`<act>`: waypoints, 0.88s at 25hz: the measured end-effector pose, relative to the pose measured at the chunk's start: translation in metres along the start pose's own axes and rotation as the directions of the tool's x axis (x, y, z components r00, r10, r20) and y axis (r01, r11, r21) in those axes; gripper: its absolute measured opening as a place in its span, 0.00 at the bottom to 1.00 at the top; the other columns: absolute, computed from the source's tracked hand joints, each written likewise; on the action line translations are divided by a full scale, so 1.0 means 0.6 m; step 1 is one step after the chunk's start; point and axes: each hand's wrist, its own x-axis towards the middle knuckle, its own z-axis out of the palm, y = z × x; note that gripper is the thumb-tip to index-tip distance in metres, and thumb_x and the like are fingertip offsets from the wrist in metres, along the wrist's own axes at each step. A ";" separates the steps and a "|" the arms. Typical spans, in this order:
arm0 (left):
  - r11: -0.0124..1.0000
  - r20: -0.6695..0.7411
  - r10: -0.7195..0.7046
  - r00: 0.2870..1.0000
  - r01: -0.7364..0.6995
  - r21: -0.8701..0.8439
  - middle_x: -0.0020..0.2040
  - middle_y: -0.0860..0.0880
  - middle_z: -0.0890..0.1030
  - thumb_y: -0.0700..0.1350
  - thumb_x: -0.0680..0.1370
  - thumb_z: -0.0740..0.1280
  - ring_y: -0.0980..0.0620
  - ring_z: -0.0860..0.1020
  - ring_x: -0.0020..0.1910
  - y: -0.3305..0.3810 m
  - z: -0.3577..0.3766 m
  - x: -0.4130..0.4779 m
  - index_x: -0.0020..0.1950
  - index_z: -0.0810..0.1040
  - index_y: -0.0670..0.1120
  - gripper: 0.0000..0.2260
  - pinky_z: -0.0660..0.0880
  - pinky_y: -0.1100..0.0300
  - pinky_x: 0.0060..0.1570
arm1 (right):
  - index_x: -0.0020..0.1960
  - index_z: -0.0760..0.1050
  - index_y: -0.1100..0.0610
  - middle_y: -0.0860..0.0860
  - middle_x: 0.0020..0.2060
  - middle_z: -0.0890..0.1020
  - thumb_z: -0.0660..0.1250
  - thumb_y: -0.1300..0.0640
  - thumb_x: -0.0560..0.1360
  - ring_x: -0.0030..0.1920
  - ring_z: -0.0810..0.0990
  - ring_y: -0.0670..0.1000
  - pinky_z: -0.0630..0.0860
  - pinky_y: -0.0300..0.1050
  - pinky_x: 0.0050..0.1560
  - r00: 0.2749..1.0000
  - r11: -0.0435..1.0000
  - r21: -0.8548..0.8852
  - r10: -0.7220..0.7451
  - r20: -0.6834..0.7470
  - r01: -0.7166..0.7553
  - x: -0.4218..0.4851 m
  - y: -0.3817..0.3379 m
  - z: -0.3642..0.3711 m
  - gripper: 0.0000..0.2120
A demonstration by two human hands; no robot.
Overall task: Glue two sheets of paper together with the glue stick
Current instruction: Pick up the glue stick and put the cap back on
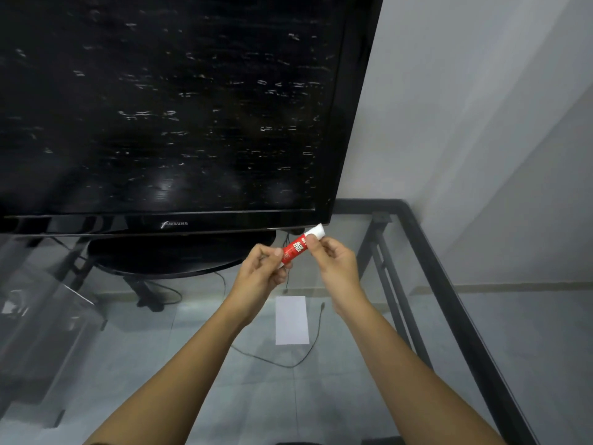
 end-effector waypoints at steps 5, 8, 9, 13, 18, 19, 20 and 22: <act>0.940 0.013 -0.277 0.961 0.273 -0.205 0.30 0.48 0.72 0.53 0.78 0.61 0.58 0.66 0.24 0.025 0.011 0.000 0.47 0.70 0.47 0.09 0.67 0.67 0.24 | 0.46 0.76 0.45 0.44 0.43 0.81 0.64 0.43 0.73 0.46 0.78 0.41 0.70 0.24 0.35 1.000 1.000 0.001 0.008 0.005 -0.008 -0.006 0.006 -0.001 0.08; 0.873 0.037 -0.373 0.927 0.365 -0.324 0.28 0.48 0.73 0.52 0.80 0.58 0.57 0.66 0.24 0.032 0.018 -0.003 0.53 0.69 0.46 0.10 0.68 0.66 0.24 | 0.48 0.76 0.46 0.43 0.43 0.81 0.64 0.43 0.73 0.45 0.78 0.39 0.69 0.21 0.33 1.000 1.000 -0.015 0.001 0.007 -0.001 -0.006 0.003 -0.005 0.09; 0.894 0.040 -0.321 0.946 0.317 -0.317 0.30 0.49 0.74 0.52 0.80 0.58 0.57 0.68 0.25 0.031 0.020 -0.006 0.54 0.69 0.46 0.10 0.69 0.66 0.26 | 0.47 0.76 0.46 0.42 0.43 0.81 0.64 0.42 0.73 0.44 0.78 0.38 0.68 0.20 0.33 1.000 1.000 -0.009 -0.004 0.002 0.004 -0.006 0.000 -0.007 0.09; 0.970 -0.007 -0.111 0.994 0.106 -0.221 0.31 0.50 0.73 0.51 0.79 0.60 0.58 0.68 0.26 0.036 0.035 -0.011 0.51 0.72 0.46 0.09 0.69 0.67 0.28 | 0.46 0.79 0.48 0.44 0.41 0.83 0.65 0.43 0.72 0.41 0.79 0.34 0.70 0.22 0.36 0.999 0.998 0.032 -0.053 -0.004 0.053 -0.003 -0.015 -0.016 0.10; 0.889 -0.045 -0.453 0.890 0.447 -0.096 0.21 0.51 0.67 0.61 0.77 0.57 0.57 0.63 0.19 0.066 0.039 -0.011 0.32 0.73 0.44 0.23 0.63 0.66 0.18 | 0.41 0.77 0.41 0.32 0.35 0.81 0.67 0.45 0.72 0.42 0.77 0.29 0.69 0.20 0.34 0.996 0.996 0.013 -0.089 0.017 0.089 -0.004 -0.024 -0.017 0.02; 0.879 -0.037 -0.474 0.880 0.470 -0.085 0.22 0.50 0.70 0.61 0.77 0.56 0.56 0.64 0.19 0.069 0.038 -0.011 0.34 0.74 0.44 0.24 0.65 0.65 0.20 | 0.41 0.76 0.41 0.31 0.35 0.81 0.67 0.44 0.71 0.42 0.76 0.28 0.69 0.20 0.34 0.996 0.996 0.012 -0.093 0.017 0.093 -0.003 -0.024 -0.018 0.02; 0.900 -0.039 -0.433 0.901 0.430 -0.071 0.25 0.49 0.74 0.60 0.78 0.56 0.56 0.68 0.22 0.069 0.037 -0.010 0.39 0.75 0.43 0.22 0.69 0.65 0.24 | 0.42 0.76 0.41 0.30 0.36 0.81 0.66 0.43 0.71 0.42 0.76 0.28 0.68 0.20 0.35 0.995 0.995 0.013 -0.098 0.016 0.098 -0.002 -0.025 -0.018 0.03; 0.974 -0.054 -0.217 0.975 0.214 -0.069 0.38 0.47 0.78 0.52 0.78 0.61 0.55 0.75 0.32 0.064 0.039 -0.010 0.52 0.74 0.45 0.12 0.74 0.63 0.36 | 0.43 0.76 0.41 0.30 0.37 0.81 0.65 0.40 0.69 0.43 0.77 0.29 0.69 0.20 0.36 0.994 0.993 0.014 -0.113 0.009 0.113 0.001 -0.028 -0.020 0.06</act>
